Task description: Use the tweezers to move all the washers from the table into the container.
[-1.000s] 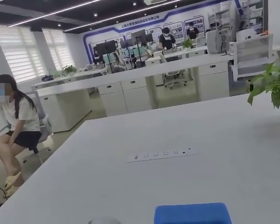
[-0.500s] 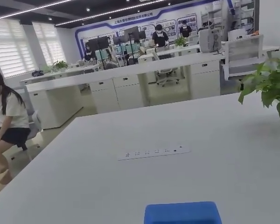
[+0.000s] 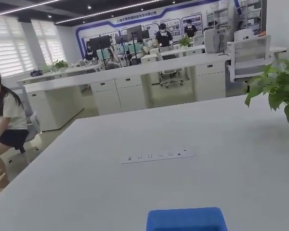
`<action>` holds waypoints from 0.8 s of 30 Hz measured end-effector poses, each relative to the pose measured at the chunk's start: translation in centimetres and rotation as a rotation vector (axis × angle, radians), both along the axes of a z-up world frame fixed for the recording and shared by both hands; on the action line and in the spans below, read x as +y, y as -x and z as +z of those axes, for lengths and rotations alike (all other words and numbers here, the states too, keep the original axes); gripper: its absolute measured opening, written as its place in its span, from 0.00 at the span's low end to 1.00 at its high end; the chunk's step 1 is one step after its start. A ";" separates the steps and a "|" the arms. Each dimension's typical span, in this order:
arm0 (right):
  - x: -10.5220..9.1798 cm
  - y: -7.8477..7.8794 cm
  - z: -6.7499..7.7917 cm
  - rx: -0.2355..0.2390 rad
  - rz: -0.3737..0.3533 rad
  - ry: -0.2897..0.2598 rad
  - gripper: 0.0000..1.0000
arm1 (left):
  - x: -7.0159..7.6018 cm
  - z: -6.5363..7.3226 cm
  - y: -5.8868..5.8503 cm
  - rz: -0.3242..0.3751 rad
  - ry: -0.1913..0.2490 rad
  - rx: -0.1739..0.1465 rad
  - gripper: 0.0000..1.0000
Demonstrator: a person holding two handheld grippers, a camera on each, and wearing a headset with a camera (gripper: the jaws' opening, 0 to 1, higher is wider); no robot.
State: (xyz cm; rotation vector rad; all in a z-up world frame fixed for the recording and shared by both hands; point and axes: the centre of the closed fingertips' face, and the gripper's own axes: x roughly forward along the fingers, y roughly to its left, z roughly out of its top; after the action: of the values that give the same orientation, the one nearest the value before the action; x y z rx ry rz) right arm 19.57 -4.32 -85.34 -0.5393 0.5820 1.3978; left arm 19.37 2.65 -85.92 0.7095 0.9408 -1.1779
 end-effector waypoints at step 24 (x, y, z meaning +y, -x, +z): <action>-2.6 -2.9 5.1 -0.001 -0.258 -0.219 0.39 | 4.6 5.9 -0.7 0.580 0.380 -0.299 0.32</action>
State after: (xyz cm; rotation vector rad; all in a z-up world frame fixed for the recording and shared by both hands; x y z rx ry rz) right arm 22.50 -6.97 -80.20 -0.2777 0.4719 1.1969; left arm 20.05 7.28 -80.02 0.2620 0.5858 -0.6792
